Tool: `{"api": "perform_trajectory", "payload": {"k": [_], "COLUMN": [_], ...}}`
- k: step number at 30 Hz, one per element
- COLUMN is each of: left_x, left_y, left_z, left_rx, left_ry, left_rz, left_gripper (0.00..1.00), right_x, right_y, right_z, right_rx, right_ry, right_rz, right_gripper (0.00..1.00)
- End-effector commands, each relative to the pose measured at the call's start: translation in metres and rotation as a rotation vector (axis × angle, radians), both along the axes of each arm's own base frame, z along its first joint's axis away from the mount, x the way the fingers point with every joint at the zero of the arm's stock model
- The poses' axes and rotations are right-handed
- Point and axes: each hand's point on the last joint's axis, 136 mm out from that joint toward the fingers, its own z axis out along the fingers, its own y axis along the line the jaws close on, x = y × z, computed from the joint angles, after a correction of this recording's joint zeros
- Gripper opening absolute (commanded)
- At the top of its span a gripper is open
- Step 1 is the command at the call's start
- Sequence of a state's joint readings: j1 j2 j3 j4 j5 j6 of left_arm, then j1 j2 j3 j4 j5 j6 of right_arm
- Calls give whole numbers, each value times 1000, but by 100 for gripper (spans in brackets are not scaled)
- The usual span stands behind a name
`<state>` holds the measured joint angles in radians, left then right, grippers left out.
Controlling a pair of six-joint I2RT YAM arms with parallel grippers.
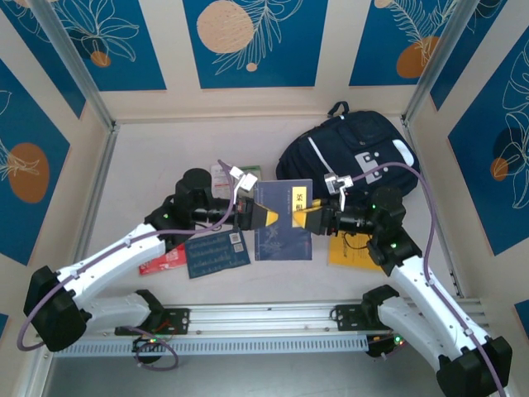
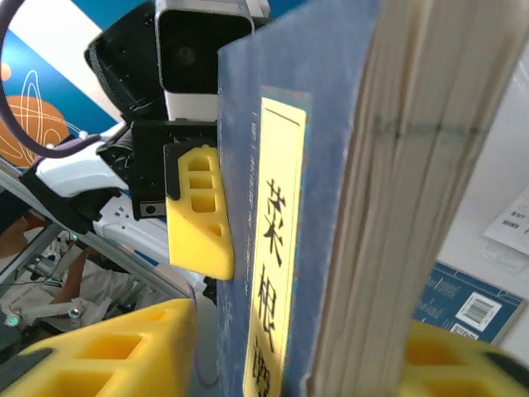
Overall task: Pack the student bag
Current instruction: Rotate the book.
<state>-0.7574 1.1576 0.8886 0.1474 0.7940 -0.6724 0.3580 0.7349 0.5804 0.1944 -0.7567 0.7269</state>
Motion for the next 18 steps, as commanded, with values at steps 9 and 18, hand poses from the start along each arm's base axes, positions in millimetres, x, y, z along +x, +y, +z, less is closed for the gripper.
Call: {"api": "perform_trajectory", "payload": {"k": [9, 18], "left_x": [-1, 44], "left_y": [-4, 16], "left_z": [5, -17], "left_rx": [-33, -84], "left_ry": [-4, 199], "left_rz": [-24, 290], "left_gripper": [23, 80], "right_x": [5, 50], "right_y": [-7, -49], "right_z": [-7, 4], "right_rx": [65, 187], "right_ry": [136, 200], "right_rz": [-24, -482], "right_gripper": [0, 0]}}
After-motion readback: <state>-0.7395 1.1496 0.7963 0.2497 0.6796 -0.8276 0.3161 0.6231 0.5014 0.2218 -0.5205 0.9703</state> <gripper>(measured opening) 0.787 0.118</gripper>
